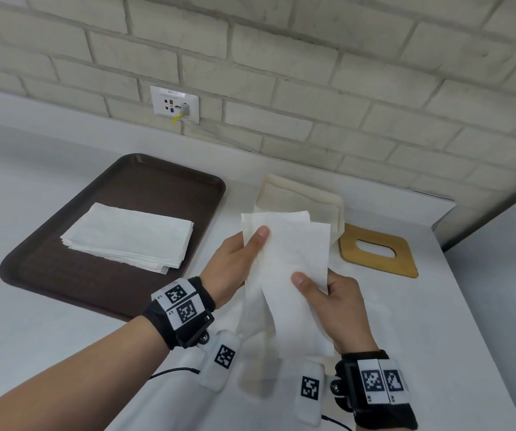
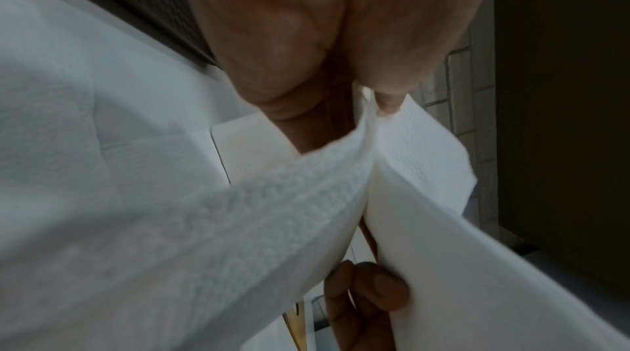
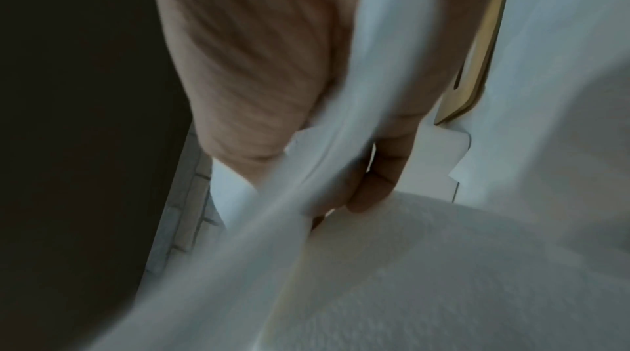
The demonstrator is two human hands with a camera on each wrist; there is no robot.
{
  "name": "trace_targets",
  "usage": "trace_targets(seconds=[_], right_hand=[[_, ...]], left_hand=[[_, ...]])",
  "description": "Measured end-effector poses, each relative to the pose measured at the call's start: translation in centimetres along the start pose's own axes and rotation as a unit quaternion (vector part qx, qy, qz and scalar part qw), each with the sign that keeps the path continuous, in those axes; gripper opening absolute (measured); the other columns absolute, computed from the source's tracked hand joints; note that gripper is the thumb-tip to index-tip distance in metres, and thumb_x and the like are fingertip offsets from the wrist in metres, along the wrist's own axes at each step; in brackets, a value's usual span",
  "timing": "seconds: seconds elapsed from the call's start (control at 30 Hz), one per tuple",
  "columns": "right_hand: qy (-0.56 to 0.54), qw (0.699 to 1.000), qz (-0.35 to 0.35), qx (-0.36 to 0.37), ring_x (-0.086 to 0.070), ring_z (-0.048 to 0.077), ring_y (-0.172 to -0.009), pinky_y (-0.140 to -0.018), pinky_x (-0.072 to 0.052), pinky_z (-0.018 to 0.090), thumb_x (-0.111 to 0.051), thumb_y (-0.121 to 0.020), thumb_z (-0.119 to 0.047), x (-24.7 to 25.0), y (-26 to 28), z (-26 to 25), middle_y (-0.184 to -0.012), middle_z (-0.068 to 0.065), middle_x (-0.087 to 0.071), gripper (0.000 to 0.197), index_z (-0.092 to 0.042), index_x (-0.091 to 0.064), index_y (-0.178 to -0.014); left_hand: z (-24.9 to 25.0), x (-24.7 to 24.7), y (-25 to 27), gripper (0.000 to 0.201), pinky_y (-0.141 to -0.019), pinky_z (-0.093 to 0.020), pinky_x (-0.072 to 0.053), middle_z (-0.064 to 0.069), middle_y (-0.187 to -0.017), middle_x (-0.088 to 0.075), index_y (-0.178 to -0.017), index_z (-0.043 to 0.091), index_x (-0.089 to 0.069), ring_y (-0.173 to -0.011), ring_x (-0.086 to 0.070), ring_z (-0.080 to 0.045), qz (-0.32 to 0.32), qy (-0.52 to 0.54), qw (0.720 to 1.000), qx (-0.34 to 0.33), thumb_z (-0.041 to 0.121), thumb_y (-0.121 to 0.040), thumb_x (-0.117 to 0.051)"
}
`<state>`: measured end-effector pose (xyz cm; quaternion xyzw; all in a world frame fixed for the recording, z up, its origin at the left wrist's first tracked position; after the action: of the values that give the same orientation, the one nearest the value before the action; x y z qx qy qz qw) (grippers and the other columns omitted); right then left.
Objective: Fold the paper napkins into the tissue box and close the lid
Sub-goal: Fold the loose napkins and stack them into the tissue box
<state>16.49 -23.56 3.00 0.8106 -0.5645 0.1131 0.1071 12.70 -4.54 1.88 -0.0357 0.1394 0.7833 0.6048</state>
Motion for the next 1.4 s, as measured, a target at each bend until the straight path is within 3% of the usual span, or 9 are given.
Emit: trace_targets(seconds=[0.2, 0.37, 0.5, 0.67, 0.77, 0.87, 1.03, 1.17, 1.4], right_hand=[[0.003, 0.999, -0.026, 0.02, -0.073, -0.002, -0.091, -0.076, -0.052, 0.014, -0.075, -0.092, -0.021, 0.4, 0.2, -0.2, -0.094, -0.02, -0.078, 0.012, -0.032, -0.078, -0.096], [0.026, 0.999, 0.02, 0.021, -0.07, -0.005, -0.091, -0.076, -0.049, 0.016, -0.071, -0.094, -0.031, 1.1, 0.9, -0.2, -0.099, -0.017, -0.077, 0.011, -0.033, -0.072, -0.105], [0.005, 0.996, 0.037, 0.078, -0.07, -0.007, -0.091, -0.075, -0.05, 0.01, -0.069, -0.093, -0.034, 3.1, 2.6, -2.7, -0.098, -0.019, -0.077, 0.012, -0.032, -0.076, -0.102], [-0.161, 0.983, -0.027, 0.08, -0.074, 0.023, -0.09, -0.079, -0.06, 0.034, -0.085, -0.072, -0.057, 3.1, 2.5, -3.0, -0.095, 0.009, -0.079, 0.041, -0.019, -0.082, -0.089], [-0.134, 0.99, -0.016, 0.049, -0.075, 0.024, -0.094, -0.086, -0.06, 0.046, -0.081, -0.08, -0.045, 1.7, 2.0, -2.2, -0.101, 0.009, -0.079, 0.029, -0.02, -0.082, -0.094], [-0.116, 0.993, 0.013, 0.03, -0.075, 0.02, -0.098, -0.088, -0.06, 0.044, -0.073, -0.087, -0.029, 0.6, 2.2, -1.5, -0.103, 0.003, -0.08, 0.017, -0.02, -0.08, -0.099], [-0.12, 0.992, 0.038, 0.025, -0.074, 0.017, -0.105, -0.09, -0.059, 0.037, -0.073, -0.092, -0.016, -0.7, 2.7, -1.3, -0.112, -0.003, -0.078, 0.027, -0.021, -0.071, -0.119], [-0.065, 0.993, 0.095, 0.016, -0.073, 0.007, -0.103, -0.093, -0.059, 0.038, -0.079, -0.089, -0.023, -1.1, 2.5, -1.3, -0.111, -0.012, -0.076, 0.04, -0.029, -0.064, -0.126], [0.016, 0.985, 0.169, 0.013, -0.067, -0.003, -0.097, -0.09, -0.058, 0.031, -0.08, -0.085, -0.039, -1.4, 3.0, -1.0, -0.104, -0.018, -0.071, 0.054, -0.04, -0.057, -0.133]], left_hand=[[0.0, -0.2, -0.1, 0.077, -0.106, -0.066, -0.047, -0.026, -0.117, -0.072, -0.116, 0.01, -0.073, -0.113, -0.066, -0.048, 0.002, -0.044, 0.999, -0.01, 0.079, -0.093, -0.047], [0.3, -0.2, 0.0, 0.052, -0.059, -0.019, -0.052, 0.011, -0.075, -0.076, -0.109, 0.009, -0.073, -0.065, -0.069, -0.002, 0.029, -0.112, 0.992, -0.057, 0.046, -0.111, -0.036], [0.8, 0.4, -0.4, 0.059, -0.073, -0.027, -0.049, 0.01, -0.077, -0.07, -0.095, 0.008, -0.07, -0.073, -0.064, -0.011, 0.019, -0.154, 0.984, -0.093, 0.056, -0.108, -0.038], [-0.3, 0.6, -2.3, 0.092, -0.1, -0.056, -0.05, -0.005, -0.101, -0.061, -0.105, 0.003, -0.063, -0.093, -0.058, -0.025, -0.037, -0.117, 0.992, -0.036, 0.09, -0.084, -0.047], [0.4, -0.6, -1.4, 0.073, -0.111, -0.061, -0.043, -0.014, -0.121, -0.071, -0.124, 0.01, -0.068, -0.114, -0.067, -0.04, -0.073, -0.047, 0.996, 0.019, 0.075, -0.094, -0.052], [1.1, -1.5, -0.5, 0.052, -0.115, -0.049, -0.046, -0.009, -0.128, -0.073, -0.132, 0.008, -0.065, -0.122, -0.069, -0.026, -0.083, 0.001, 0.996, 0.029, 0.048, -0.109, -0.04], [1.3, -1.7, 0.2, 0.057, -0.108, -0.046, -0.052, -0.008, -0.126, -0.074, -0.133, 0.012, -0.065, -0.12, -0.07, -0.024, -0.108, 0.028, 0.993, 0.038, 0.053, -0.107, -0.036], [1.6, -2.3, 0.8, 0.063, -0.104, -0.047, -0.055, -0.006, -0.128, -0.074, -0.136, 0.014, -0.063, -0.119, -0.071, -0.026, -0.156, 0.005, 0.988, 0.018, 0.061, -0.098, -0.042], [0.5, -1.7, 0.4, 0.036, -0.103, -0.052, -0.055, -0.009, -0.128, -0.074, -0.133, 0.009, -0.063, -0.119, -0.07, -0.032, -0.147, 0.007, 0.989, -0.006, 0.029, -0.104, -0.059]])
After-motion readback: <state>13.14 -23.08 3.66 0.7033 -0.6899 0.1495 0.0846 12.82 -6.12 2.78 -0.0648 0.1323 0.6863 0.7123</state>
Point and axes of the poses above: each hand's wrist, its own y-axis away from the middle knuckle, its own x-axis out of the back of the hand, z = x × y, the point moved 4 cm from there along -y, towards the middle knuckle
